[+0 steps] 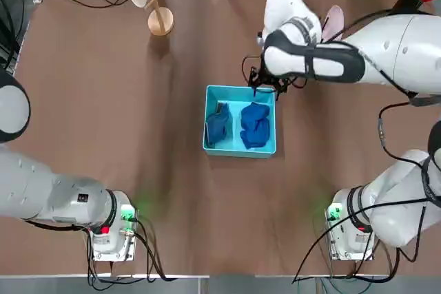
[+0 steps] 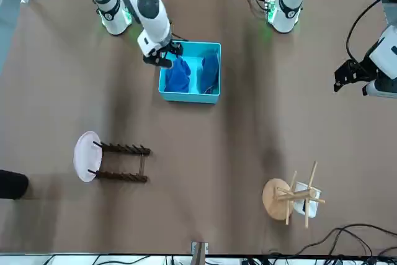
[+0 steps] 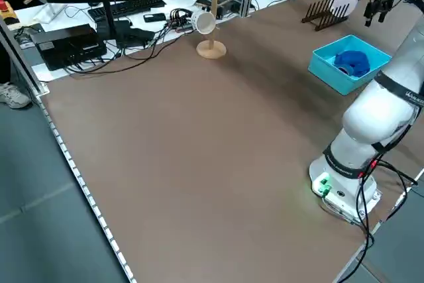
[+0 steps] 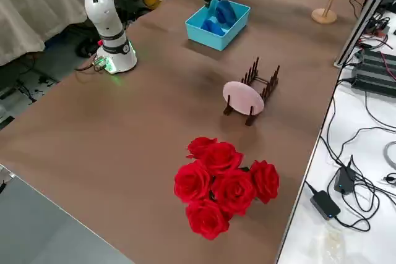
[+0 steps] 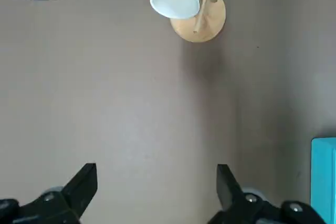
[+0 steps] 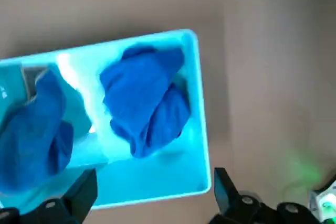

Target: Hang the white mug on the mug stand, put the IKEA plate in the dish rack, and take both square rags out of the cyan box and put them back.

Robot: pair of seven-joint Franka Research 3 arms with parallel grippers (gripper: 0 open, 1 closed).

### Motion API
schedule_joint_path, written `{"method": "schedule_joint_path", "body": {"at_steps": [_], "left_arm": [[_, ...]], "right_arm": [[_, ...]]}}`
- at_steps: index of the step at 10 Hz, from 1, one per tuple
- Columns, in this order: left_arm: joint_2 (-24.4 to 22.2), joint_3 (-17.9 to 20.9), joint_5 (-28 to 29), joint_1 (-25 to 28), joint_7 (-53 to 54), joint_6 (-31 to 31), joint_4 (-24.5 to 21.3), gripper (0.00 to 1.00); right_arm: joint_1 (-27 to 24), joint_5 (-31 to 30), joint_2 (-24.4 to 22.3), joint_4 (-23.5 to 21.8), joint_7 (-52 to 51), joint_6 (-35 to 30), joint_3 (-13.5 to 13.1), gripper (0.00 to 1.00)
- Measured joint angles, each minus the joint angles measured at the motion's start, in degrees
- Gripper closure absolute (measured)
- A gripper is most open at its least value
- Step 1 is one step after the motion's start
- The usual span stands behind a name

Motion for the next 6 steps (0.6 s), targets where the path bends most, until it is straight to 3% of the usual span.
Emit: {"method": "schedule_joint_path", "body": {"at_steps": [4,6], "left_arm": [[-0.02,-0.05,0.00,0.01,0.02,-0.38,0.04,0.00],[-0.02,-0.10,0.00,0.01,0.02,-0.47,0.04,0.00]], "right_arm": [[-21.97,-2.17,-0.67,17.17,-19.86,-18.62,-1.32,0.01],[-30.07,-3.71,-0.79,21.35,-28.27,-20.01,-1.40,0.01]]}}
